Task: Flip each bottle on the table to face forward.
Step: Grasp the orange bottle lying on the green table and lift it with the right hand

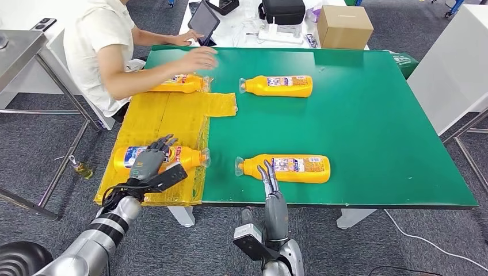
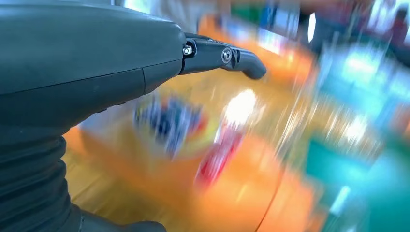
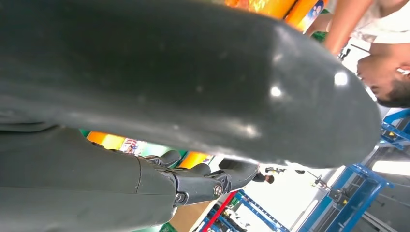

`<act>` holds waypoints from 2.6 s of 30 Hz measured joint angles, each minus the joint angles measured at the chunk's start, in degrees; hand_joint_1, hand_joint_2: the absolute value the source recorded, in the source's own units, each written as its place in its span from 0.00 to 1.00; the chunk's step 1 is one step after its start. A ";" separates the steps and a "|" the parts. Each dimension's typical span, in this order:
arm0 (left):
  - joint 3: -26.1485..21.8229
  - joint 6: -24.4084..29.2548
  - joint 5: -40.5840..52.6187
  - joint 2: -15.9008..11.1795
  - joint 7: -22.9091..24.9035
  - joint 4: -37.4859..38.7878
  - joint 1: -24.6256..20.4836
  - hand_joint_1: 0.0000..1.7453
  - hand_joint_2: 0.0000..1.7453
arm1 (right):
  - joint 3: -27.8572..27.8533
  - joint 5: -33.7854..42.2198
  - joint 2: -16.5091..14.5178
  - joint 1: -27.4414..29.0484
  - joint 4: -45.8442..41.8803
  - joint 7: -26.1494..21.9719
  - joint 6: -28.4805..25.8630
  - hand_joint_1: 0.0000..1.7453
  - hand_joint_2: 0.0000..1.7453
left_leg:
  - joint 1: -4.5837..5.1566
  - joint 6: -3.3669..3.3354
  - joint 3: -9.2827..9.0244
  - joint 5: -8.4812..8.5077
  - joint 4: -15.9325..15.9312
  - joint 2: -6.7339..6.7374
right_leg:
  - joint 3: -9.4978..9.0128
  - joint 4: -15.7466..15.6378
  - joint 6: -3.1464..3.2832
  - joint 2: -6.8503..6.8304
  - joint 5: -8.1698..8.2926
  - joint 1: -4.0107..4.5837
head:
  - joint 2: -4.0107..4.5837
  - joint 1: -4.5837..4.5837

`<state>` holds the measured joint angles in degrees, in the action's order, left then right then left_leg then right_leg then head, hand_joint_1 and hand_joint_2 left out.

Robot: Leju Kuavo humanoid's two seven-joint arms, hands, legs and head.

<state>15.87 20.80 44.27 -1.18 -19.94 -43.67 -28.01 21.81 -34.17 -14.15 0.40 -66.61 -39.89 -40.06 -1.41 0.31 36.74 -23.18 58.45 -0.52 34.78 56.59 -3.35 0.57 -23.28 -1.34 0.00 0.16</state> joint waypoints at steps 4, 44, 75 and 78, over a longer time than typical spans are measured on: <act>-2.24 13.92 -4.63 3.72 -5.28 -12.25 8.67 0.00 1.00 | -1.36 -2.74 -0.61 1.11 -0.49 0.00 -0.01 0.00 0.25 | 0.03 0.01 0.02 -0.07 0.00 0.02 | 0.01 -0.02 -0.01 0.02 -0.03 -0.03 | 0.00 0.00; 12.50 18.02 -9.91 8.33 -8.97 -35.69 24.97 0.00 1.00 | -3.26 -41.31 16.46 -23.62 23.46 38.28 13.57 0.00 1.00 | 0.05 -0.14 0.11 -0.07 0.01 0.03 | 0.06 -0.06 -0.06 0.02 0.05 -0.03 | 0.00 -0.02; 12.43 8.68 -22.08 8.48 -10.20 -37.55 25.92 0.00 1.00 | -1.58 -16.73 20.95 -24.94 22.22 22.17 28.12 1.00 1.00 | 0.04 -0.12 -0.67 -0.18 0.01 0.13 | -0.64 -0.13 -0.09 0.15 0.06 -0.01 | 0.00 0.00; 11.88 6.33 -30.96 9.57 -8.85 -37.55 26.46 0.00 1.00 | -1.97 -8.08 20.28 -21.63 17.78 17.21 29.75 1.00 1.00 | 0.03 -0.08 -0.71 -0.22 0.01 0.20 | -0.64 -0.13 -0.08 0.20 0.05 0.00 | 0.00 -0.03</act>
<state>27.76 27.13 13.31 8.40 -28.80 -81.22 -1.55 19.84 -42.25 6.14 -21.23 -48.83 -22.68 -10.32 -1.38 0.22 36.03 -23.40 58.46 -0.32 34.14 56.46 -3.42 0.77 -23.23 -1.33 0.00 0.14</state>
